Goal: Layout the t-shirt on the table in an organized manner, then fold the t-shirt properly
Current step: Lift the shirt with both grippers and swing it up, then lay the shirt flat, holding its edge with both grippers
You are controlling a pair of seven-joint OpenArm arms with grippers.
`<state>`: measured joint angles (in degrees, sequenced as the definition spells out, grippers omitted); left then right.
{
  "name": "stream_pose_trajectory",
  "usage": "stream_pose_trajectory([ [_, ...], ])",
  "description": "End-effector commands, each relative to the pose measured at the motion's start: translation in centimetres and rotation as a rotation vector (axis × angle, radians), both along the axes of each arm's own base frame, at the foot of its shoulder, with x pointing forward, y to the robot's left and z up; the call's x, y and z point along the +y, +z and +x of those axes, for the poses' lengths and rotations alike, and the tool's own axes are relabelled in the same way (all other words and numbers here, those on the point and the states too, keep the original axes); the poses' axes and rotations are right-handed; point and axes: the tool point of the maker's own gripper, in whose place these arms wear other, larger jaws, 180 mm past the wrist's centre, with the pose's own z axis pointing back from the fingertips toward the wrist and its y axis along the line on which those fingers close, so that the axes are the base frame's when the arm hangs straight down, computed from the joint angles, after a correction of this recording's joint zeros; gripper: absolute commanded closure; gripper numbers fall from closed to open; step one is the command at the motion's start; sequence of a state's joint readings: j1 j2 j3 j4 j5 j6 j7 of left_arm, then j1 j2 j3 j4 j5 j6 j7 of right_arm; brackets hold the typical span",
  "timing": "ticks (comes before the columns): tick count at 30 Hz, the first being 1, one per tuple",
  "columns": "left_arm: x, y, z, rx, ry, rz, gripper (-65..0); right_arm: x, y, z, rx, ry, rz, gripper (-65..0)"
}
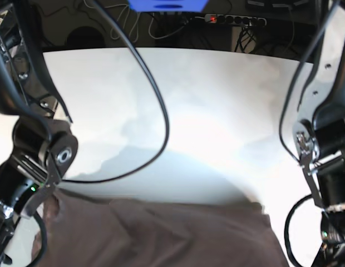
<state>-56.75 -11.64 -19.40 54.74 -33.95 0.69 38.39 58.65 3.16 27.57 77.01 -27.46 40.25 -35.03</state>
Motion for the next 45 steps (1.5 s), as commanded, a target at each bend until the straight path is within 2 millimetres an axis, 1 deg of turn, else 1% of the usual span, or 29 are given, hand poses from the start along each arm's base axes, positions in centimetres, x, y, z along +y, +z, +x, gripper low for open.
stream_pose_trajectory([
  [1, 0.4, 2.6, 0.1, -0.057, 0.006, 0.006, -0.4, -0.4, 2.7, -0.5, -0.074, -0.008, -0.009, 0.0],
  [2, 0.3, 2.5, 0.1, -0.055, 0.004, 0.006, -0.4, -0.6, 2.1, -0.8, -0.068, -0.017, -0.010, 0.0],
  [3, 0.3, 2.3, 0.0, -0.051, 0.003, 0.006, -0.4, -0.8, 0.9, -1.3, -0.048, -0.028, -0.017, 0.0],
  [4, 0.3, 1.3, -0.1, -0.034, 0.003, 0.006, -0.4, -0.9, -0.1, -1.8, -0.037, -0.036, -0.025, 0.0],
  [6, 0.6, -2.5, -0.7, 0.032, 0.007, 0.008, -0.4, -1.1, -2.3, -3.0, -0.010, -0.053, -0.043, 0.0],
  [9, 0.6, -7.8, -2.0, 0.124, 0.008, 0.006, -0.4, -0.2, -6.1, -5.0, 0.038, -0.057, -0.052, 0.0],
  [11, 0.9, -12.7, -3.8, 0.211, 0.013, 0.009, -0.4, -0.1, -9.6, -7.3, 0.090, -0.071, -0.074, 0.0],
  [13, 1.1, -16.5, -5.9, 0.272, 0.017, 0.021, -0.4, 0.8, -12.5, -9.8, 0.124, -0.057, -0.070, 0.0],
  [14, 1.3, -18.1, -7.1, 0.296, 0.022, 0.027, -0.4, 1.1, -13.7, -11.0, 0.139, -0.048, -0.064, 0.0],
  [15, 1.7, -19.2, -8.3, 0.308, 0.035, 0.027, -0.4, 1.5, -14.9, -12.4, 0.154, -0.034, -0.055, 0.0],
  [19, 3.3, -23.1, -13.3, 0.359, 0.083, 0.035, -0.4, 2.9, -18.6, -17.1, 0.212, 0.013, -0.028, 0.0],
  [21, 4.2, -24.9, -15.9, 0.392, 0.107, 0.042, -0.4, 3.6, -21.0, -19.4, 0.261, 0.034, 0.012, 0.0],
  [24, 4.6, -27.0, -19.3, 0.442, 0.117, 0.065, -0.4, 3.3, -23.9, -22.7, 0.335, 0.028, 0.051, 0.0],
  [26, 4.8, -28.0, -21.3, 0.456, 0.124, 0.036, -0.4, 2.9, -25.5, -24.7, 0.375, 0.023, 0.091, 0.0],
  [29, 5.6, -29.6, -24.0, 0.476, 0.152, -0.068, -0.4, 1.7, -26.8, -27.2, 0.406, -0.010, 0.147, 0.0],
  [31, 5.8, -30.4, -25.3, 0.488, 0.159, -0.114, -0.4, 1.2, -27.7, -28.7, 0.432, -0.026, 0.169, 0.0],
  [35, 5.5, -32.0, -27.7, 0.522, 0.161, -0.166, -0.4, 1.6, -29.4, -31.5, 0.494, -0.017, 0.213, 0.0],
  [39, 5.3, -33.4, -29.8, 0.564, 0.163, -0.185, -0.4, 1.9, -30.5, -33.6, 0.534, -0.013, 0.248, 0.0],
  [45, 5.2, -35.5, -33.4, 0.640, 0.170, -0.198, -0.4, 2.7, -30.4, -35.9, 0.490, 0.014, 0.272, 0.0],
])
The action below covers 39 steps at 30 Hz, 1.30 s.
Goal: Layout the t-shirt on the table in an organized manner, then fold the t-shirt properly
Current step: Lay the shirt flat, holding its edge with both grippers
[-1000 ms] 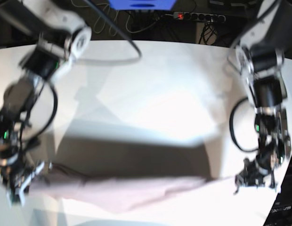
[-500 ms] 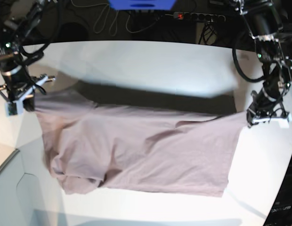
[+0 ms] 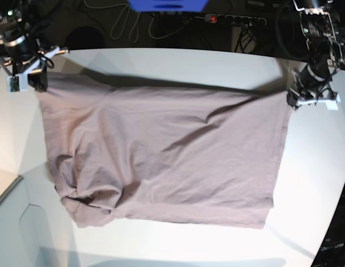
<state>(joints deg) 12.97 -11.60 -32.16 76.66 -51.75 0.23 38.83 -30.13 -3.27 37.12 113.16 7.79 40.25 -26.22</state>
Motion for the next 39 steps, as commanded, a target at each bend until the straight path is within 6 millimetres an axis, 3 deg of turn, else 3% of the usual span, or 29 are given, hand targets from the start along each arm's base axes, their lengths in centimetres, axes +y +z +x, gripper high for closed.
stream_pose_trajectory([
  [1, 0.9, 1.2, 0.6, -0.037, 0.010, 0.018, -0.4, 0.1, 1.1, 0.2, -0.055, -0.003, 0.003, 0.0],
  [12, 4.7, 1.0, -2.9, -0.006, 0.117, 0.048, -0.4, 0.8, 0.5, -2.0, -0.043, -0.019, 0.029, 0.0],
  [22, 4.7, 0.3, -4.6, 0.031, 0.120, 0.049, -0.4, -0.4, 1.3, -2.5, -0.096, -0.107, 0.032, 0.0],
  [25, 4.8, 0.3, -4.6, 0.030, 0.121, 0.051, -0.4, -1.0, 2.2, -2.6, -0.142, -0.117, 0.019, 0.0],
  [30, 4.8, 0.5, -4.2, 0.021, 0.121, 0.051, -0.4, -0.5, 1.5, -3.5, -0.114, -0.107, 0.032, 0.0],
  [33, 4.8, 1.2, -2.6, -0.016, 0.121, 0.048, -0.4, -0.6, 1.4, -3.6, -0.107, -0.108, 0.029, 0.0],
  [39, 4.8, 2.0, -1.2, -0.048, 0.121, 0.046, -0.4, -0.5, 1.7, -2.6, -0.135, -0.107, 0.033, 0.0],
])
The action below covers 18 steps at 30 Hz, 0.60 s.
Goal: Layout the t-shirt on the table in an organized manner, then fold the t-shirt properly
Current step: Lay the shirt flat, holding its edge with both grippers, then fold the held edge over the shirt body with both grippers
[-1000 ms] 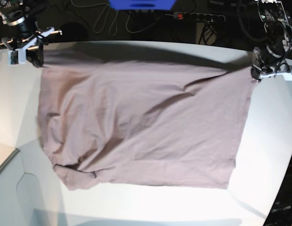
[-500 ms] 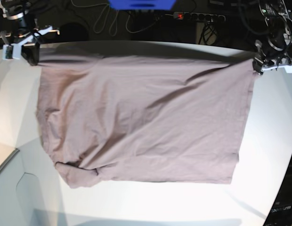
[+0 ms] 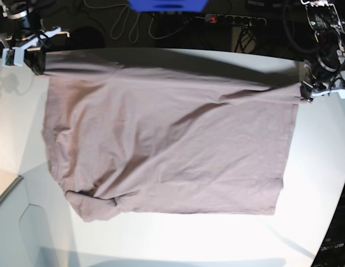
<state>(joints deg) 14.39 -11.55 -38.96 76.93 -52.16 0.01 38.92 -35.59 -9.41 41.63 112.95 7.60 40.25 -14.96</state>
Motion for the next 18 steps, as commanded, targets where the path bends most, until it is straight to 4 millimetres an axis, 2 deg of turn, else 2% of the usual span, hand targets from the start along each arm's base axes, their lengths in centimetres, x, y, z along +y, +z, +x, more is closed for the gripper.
stream_pose_trajectory([
  [1, 1.0, 1.3, 0.8, -0.039, 0.012, 0.024, -0.4, -0.3, 1.4, 1.1, -0.064, 0.001, -0.016, 0.0],
  [8, 1.0, 2.0, 2.0, -0.068, 0.012, 0.024, -0.4, -0.4, 0.9, 4.7, -0.141, -0.024, 0.038, 0.0],
  [11, 1.4, 3.1, 3.3, -0.101, 0.006, 0.041, -0.4, -0.7, 0.5, 6.4, -0.133, -0.016, -0.005, 0.0],
  [18, 1.2, 6.4, 6.7, -0.198, -0.016, 0.071, -0.4, -1.6, -0.5, 12.2, -0.118, -0.009, -0.085, 0.0],
])
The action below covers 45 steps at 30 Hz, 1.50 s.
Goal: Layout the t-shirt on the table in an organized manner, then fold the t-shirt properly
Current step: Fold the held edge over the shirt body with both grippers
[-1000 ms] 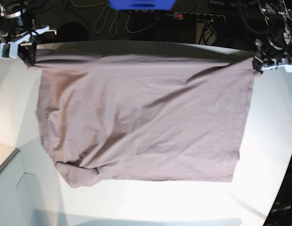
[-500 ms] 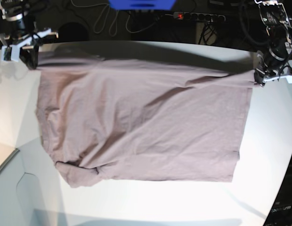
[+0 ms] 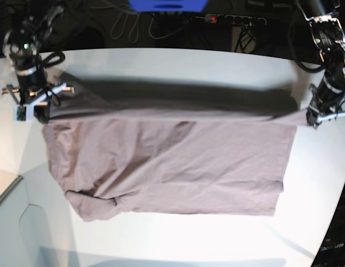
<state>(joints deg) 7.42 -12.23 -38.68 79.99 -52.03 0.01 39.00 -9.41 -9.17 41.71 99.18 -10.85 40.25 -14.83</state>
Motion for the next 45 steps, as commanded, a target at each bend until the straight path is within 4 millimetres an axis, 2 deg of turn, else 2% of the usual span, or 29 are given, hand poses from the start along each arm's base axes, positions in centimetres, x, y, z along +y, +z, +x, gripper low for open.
stream_pose_trajectory([
  [1, 0.9, 1.8, 1.2, -0.049, 0.009, 0.030, -0.4, -0.7, 1.4, 1.2, -0.052, 0.004, -0.026, 0.0],
  [6, 0.9, 3.2, 3.2, -0.099, 0.012, 0.026, -0.4, -1.5, 1.2, 4.8, -0.045, 0.019, -0.056, 0.0],
  [8, 0.1, 3.7, 4.3, -0.115, -0.013, 0.024, -0.4, -1.3, 1.3, 6.0, -0.049, 0.050, -0.061, 0.0],
  [11, -0.5, 4.5, 5.5, -0.129, -0.050, 0.041, -0.4, -0.2, 1.0, 7.2, -0.036, 0.119, -0.073, 0.0],
  [13, -1.3, 4.2, 6.3, -0.123, -0.075, 0.037, -0.4, 0.8, 0.9, 7.8, -0.032, 0.167, -0.084, 0.0],
  [18, -1.1, 2.2, 6.9, -0.083, -0.051, -0.015, -0.4, 3.2, 0.5, 8.6, -0.028, 0.247, -0.081, 0.0],
  [21, -0.9, 1.5, 7.2, -0.066, -0.042, -0.033, -0.4, 3.8, 0.7, 9.6, -0.037, 0.259, -0.071, 0.0],
  [25, -0.1, 2.1, 7.9, -0.075, -0.039, -0.021, -0.4, 4.0, 1.1, 10.6, -0.052, 0.262, -0.062, 0.0],
  [32, 0.7, 3.3, 8.7, -0.094, -0.039, 0.001, -0.5, 4.1, 3.2, 12.8, -0.107, 0.263, -0.066, 0.0],
  [36, 0.7, 3.2, 8.7, -0.093, -0.039, -0.002, -0.6, 4.5, 2.3, 13.2, -0.089, 0.267, -0.039, 0.0],
  [39, 0.7, 3.1, 8.6, -0.090, -0.038, -0.003, -0.8, 5.8, 1.3, 13.2, -0.065, 0.304, -0.025, 0.0],
  [45, 1.0, 1.2, 8.6, -0.046, -0.017, -0.044, -0.9, 7.4, 1.0, 13.3, -0.056, 0.349, -0.028, 0.0],
])
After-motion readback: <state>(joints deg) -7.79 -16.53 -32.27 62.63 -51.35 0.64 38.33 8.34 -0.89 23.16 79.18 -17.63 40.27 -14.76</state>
